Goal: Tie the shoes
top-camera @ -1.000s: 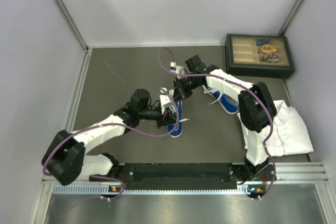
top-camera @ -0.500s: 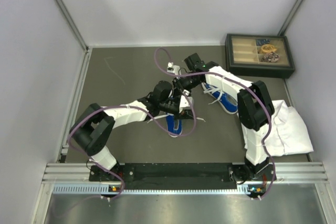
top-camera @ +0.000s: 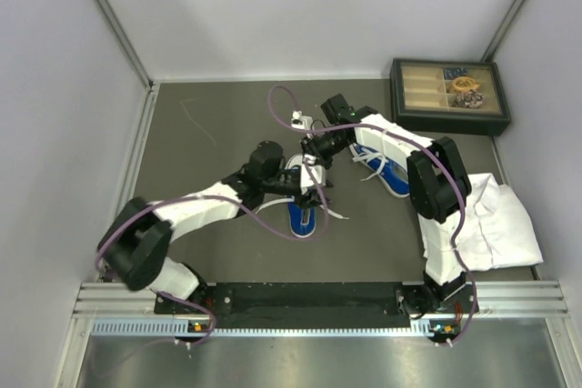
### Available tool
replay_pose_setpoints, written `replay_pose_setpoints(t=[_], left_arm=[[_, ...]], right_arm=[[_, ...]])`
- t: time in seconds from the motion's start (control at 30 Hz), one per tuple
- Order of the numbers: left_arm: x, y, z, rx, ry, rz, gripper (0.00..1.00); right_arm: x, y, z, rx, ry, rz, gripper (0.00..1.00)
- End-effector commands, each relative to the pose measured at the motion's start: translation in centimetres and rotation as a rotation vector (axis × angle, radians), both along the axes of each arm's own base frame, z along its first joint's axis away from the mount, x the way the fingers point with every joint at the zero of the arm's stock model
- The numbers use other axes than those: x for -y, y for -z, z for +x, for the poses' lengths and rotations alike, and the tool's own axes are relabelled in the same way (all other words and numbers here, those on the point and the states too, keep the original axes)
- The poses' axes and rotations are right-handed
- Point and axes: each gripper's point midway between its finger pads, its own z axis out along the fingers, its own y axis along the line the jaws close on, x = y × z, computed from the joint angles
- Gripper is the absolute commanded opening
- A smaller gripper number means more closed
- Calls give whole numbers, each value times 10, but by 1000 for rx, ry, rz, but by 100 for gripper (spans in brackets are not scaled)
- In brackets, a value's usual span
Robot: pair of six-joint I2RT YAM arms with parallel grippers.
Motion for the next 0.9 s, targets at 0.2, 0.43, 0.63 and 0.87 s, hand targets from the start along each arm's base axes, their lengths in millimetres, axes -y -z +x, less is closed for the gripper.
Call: replay_pose_setpoints(t=[0.2,0.43,0.63,0.87], left_arm=[[-127,-1,8,-109,-327,84,33],[-129,27,-7,114,-112,130,23],[-121,50,1,107,-89,181,10],[-102,63,10,141,-59,200,5]], right_arm=[[-4,-20,1,45,-31,77,0],[-7,-25,4,37,-7,73,0],[-11,-28,0,32,-11,78,0],[-16,-34,-1,27,-7,90,0]])
